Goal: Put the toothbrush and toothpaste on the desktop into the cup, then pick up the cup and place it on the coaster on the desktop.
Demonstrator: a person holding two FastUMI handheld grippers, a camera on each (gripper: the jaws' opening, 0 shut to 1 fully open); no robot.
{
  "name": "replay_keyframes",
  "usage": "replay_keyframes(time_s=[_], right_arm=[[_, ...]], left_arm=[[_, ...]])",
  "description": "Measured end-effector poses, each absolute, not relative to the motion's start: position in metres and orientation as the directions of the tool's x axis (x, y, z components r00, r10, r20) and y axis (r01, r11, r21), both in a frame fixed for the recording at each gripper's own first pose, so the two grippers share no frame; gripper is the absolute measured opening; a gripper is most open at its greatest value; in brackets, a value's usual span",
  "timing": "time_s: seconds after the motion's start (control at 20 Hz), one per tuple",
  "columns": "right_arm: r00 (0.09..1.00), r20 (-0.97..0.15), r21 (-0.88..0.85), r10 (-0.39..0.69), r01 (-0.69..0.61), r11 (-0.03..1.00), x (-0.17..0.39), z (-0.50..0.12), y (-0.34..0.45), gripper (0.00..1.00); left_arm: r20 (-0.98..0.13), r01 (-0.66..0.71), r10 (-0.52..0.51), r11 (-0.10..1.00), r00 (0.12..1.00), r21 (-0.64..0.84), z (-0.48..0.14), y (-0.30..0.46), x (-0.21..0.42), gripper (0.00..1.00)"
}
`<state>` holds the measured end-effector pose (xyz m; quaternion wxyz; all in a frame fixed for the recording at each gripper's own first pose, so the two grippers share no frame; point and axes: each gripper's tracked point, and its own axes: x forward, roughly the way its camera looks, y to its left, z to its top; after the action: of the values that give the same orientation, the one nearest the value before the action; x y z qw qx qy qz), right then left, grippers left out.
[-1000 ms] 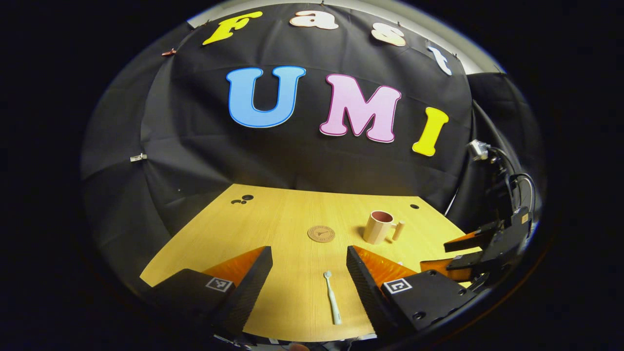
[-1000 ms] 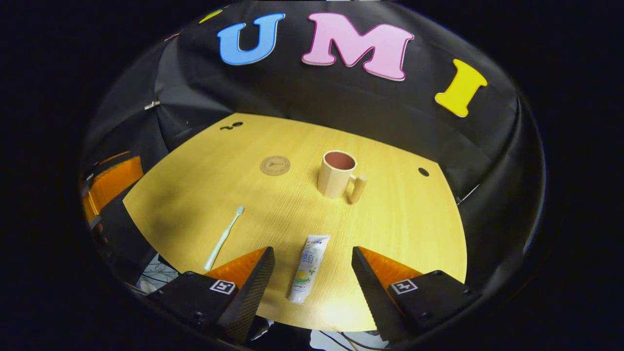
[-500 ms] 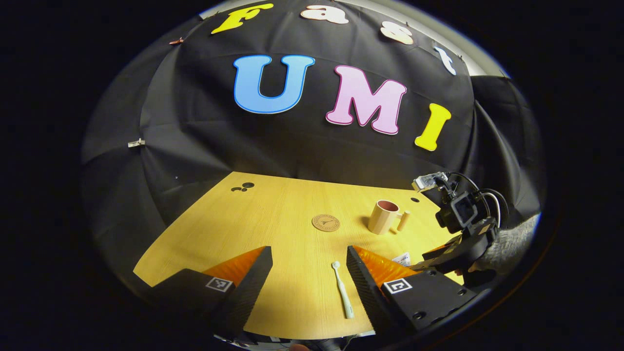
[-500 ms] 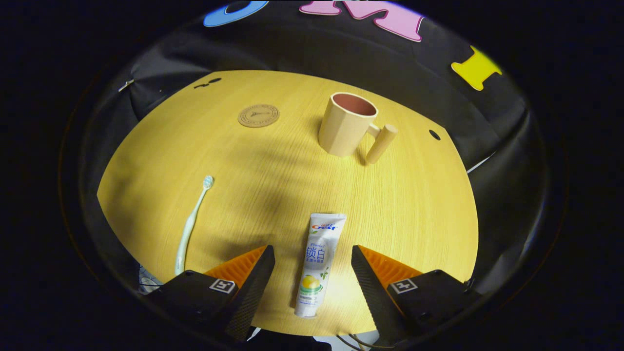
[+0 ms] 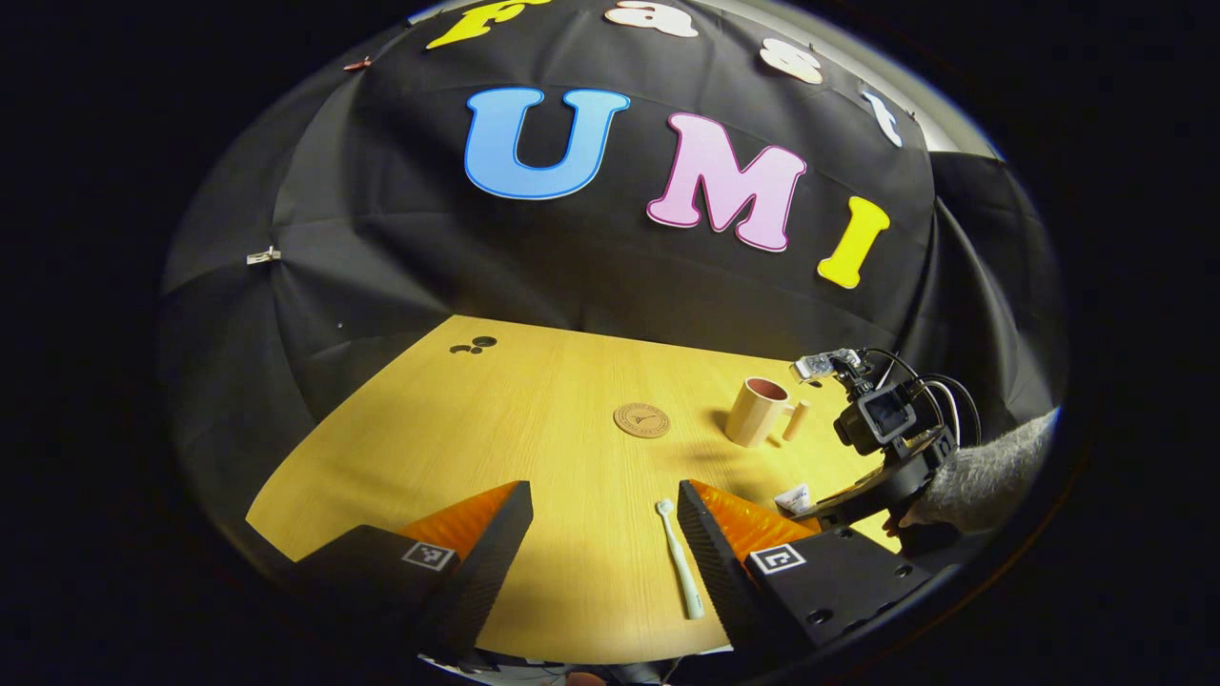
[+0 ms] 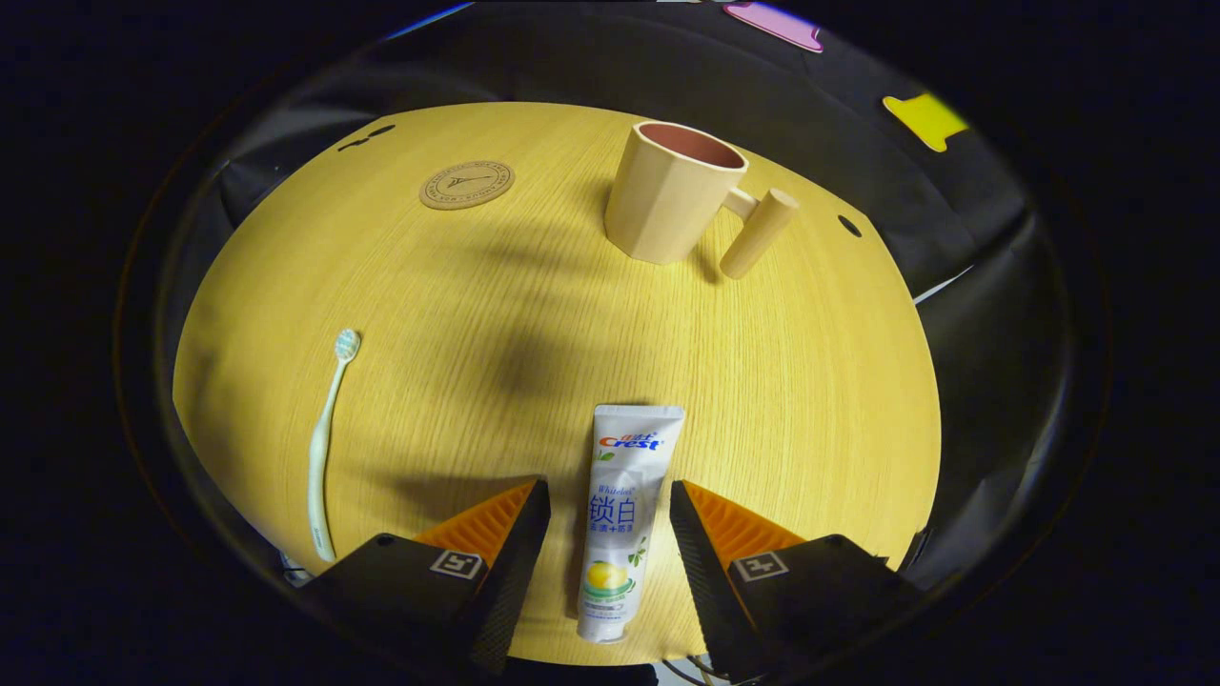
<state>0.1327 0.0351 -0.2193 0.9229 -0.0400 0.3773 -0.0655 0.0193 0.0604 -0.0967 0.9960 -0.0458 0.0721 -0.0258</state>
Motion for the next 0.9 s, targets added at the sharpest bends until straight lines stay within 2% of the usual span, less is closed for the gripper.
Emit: replay_keyframes(time_s=[0.1,0.15,0.3,0.45,0.5,0.55,0.6,0.65,0.9], right_arm=[[0.697,-0.701,-0.115,-0.152,0.099,0.988,0.135,-0.219,0.033,0.71],[0.692,-0.705,-0.116,-0.157,0.105,0.988,0.136,-0.220,0.030,0.61],[0.680,-0.715,-0.119,-0.161,0.108,0.987,0.136,-0.222,0.027,0.46],[0.678,-0.715,-0.143,-0.168,0.093,0.985,0.135,-0.224,0.019,0.19],[0.684,-0.715,-0.133,-0.148,0.076,0.988,0.134,-0.223,0.020,0.19],[0.695,-0.709,-0.128,-0.122,0.044,0.991,0.134,-0.222,0.021,0.13],[0.703,-0.706,-0.116,-0.088,0.009,0.993,0.133,-0.221,0.022,0.14],[0.707,-0.705,-0.095,-0.055,-0.017,0.995,0.132,-0.222,0.023,0.11],[0.747,-0.662,0.032,0.051,-0.040,0.999,0.129,-0.212,0.020,0.11]], left_arm=[[-0.146,0.047,-0.061,0.994,0.987,-0.096,-0.097,0.059,0.020,0.97],[-0.148,0.049,-0.063,0.994,0.987,-0.096,-0.099,0.058,0.021,0.97],[-0.153,0.051,-0.065,0.994,0.986,-0.093,-0.099,0.053,0.023,0.96],[-0.174,0.056,-0.073,0.993,0.982,-0.101,-0.105,0.044,0.026,0.96],[-0.183,0.059,-0.077,0.993,0.980,-0.106,-0.107,0.041,0.026,0.97],[-0.192,0.061,-0.082,0.992,0.978,-0.111,-0.109,0.038,0.027,0.96],[-0.202,0.058,-0.080,0.992,0.976,-0.113,-0.111,0.034,0.029,0.97],[-0.209,0.056,-0.080,0.991,0.975,-0.117,-0.113,0.032,0.031,0.95],[-0.257,0.045,-0.076,0.991,0.963,-0.123,-0.121,0.020,0.045,0.93]])
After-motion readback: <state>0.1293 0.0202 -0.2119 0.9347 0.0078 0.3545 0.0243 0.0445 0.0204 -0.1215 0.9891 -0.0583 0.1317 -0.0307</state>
